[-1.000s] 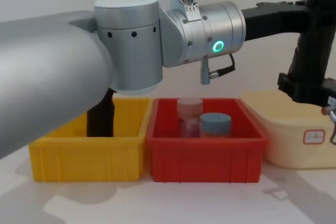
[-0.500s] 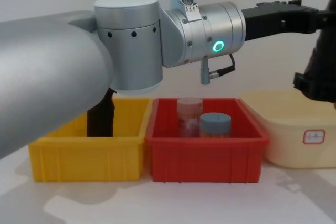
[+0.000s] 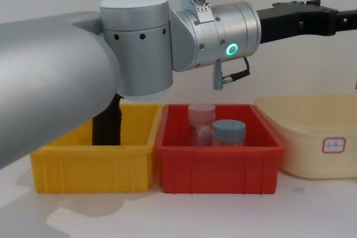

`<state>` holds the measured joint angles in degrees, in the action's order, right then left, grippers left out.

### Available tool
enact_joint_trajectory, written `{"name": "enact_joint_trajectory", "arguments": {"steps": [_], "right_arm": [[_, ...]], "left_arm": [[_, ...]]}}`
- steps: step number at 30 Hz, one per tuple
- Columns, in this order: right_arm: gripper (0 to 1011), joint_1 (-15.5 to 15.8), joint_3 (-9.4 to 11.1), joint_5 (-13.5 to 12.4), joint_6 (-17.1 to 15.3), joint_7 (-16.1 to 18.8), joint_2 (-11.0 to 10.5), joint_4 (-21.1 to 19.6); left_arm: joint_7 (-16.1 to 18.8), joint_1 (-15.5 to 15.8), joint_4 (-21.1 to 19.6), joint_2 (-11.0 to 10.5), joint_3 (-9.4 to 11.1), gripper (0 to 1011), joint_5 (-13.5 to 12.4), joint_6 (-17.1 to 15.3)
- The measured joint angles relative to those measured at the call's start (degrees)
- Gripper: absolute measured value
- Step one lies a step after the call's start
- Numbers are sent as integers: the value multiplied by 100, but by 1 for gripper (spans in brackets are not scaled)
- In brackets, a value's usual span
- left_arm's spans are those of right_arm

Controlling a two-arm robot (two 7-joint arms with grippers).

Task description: Pick up the garbage bag with the one hand and transfer it to the other hand.

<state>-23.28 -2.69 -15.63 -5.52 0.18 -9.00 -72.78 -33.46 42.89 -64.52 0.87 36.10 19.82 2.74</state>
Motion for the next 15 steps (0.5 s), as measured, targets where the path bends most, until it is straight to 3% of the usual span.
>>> {"name": "enact_joint_trajectory", "arguments": {"steps": [3,6,15], "right_arm": [[555,-210,100,4,-68,-109,-39,242],[659,-452,199,56,-141,-231,-102,504],[922,-717,215,287,-211,-331,-264,795]], "left_arm": [[0,0,0,0,0,1001,0,0],[0,0,0,0,0,1001,0,0],[0,0,0,0,0,1001,0,0]]}}
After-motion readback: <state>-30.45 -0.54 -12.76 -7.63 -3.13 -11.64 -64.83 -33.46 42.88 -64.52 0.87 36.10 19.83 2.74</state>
